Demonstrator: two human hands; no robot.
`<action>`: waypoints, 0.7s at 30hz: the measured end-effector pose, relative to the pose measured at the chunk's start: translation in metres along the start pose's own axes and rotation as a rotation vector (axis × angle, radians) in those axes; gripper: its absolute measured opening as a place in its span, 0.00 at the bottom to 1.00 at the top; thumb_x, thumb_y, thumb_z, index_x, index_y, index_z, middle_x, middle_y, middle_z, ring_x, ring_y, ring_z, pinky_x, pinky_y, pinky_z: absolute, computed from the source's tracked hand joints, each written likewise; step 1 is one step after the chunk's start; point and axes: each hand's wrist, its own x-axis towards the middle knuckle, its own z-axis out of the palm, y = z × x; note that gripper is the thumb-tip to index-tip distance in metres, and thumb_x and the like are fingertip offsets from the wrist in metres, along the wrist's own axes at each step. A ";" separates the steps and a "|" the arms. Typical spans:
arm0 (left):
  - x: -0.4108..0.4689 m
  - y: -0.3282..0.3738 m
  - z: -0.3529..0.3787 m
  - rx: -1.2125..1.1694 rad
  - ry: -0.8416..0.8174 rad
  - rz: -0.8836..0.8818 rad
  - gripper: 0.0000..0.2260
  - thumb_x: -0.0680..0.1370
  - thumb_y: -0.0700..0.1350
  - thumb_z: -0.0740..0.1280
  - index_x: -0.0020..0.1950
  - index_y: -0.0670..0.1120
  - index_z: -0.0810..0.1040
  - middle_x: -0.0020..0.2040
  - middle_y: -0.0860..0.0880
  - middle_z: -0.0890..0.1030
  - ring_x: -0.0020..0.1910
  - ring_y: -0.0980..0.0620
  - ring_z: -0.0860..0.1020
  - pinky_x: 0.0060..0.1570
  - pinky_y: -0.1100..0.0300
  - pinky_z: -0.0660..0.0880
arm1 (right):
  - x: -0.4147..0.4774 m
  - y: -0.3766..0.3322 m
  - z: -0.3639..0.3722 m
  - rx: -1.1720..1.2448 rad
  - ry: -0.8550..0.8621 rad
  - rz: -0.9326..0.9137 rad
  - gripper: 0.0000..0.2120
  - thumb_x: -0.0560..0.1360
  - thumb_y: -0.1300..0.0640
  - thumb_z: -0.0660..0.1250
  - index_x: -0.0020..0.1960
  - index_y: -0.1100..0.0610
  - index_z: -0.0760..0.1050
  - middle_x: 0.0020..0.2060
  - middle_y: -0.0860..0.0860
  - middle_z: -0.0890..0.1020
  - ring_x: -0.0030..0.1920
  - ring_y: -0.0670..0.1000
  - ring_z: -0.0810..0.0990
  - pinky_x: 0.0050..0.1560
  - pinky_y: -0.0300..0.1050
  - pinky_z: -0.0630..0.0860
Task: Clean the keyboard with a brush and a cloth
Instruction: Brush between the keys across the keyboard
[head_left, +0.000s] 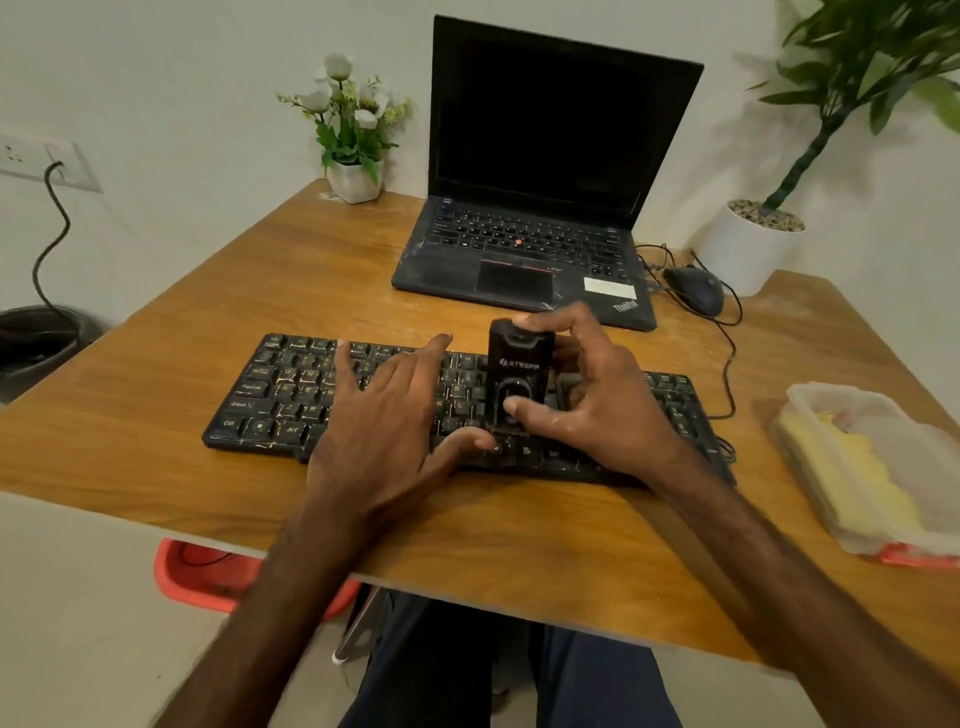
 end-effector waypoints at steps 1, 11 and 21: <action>0.000 0.000 -0.001 0.003 -0.002 0.001 0.51 0.72 0.78 0.34 0.82 0.43 0.53 0.73 0.42 0.73 0.72 0.47 0.71 0.74 0.29 0.48 | 0.007 0.004 -0.003 -0.047 0.019 0.003 0.30 0.69 0.57 0.77 0.65 0.47 0.66 0.55 0.42 0.76 0.53 0.43 0.81 0.43 0.37 0.81; 0.000 -0.002 0.000 -0.023 0.003 0.004 0.52 0.71 0.79 0.34 0.82 0.42 0.52 0.73 0.42 0.73 0.72 0.46 0.72 0.74 0.29 0.48 | -0.012 -0.015 0.008 0.131 -0.083 0.061 0.29 0.68 0.57 0.78 0.62 0.42 0.67 0.60 0.41 0.75 0.58 0.43 0.79 0.48 0.43 0.82; -0.001 -0.001 -0.002 -0.100 0.021 0.003 0.53 0.69 0.80 0.34 0.83 0.44 0.45 0.76 0.42 0.70 0.73 0.47 0.71 0.75 0.31 0.46 | 0.024 -0.007 0.007 -0.086 -0.001 -0.030 0.29 0.70 0.56 0.77 0.65 0.52 0.67 0.57 0.43 0.77 0.53 0.43 0.80 0.46 0.39 0.81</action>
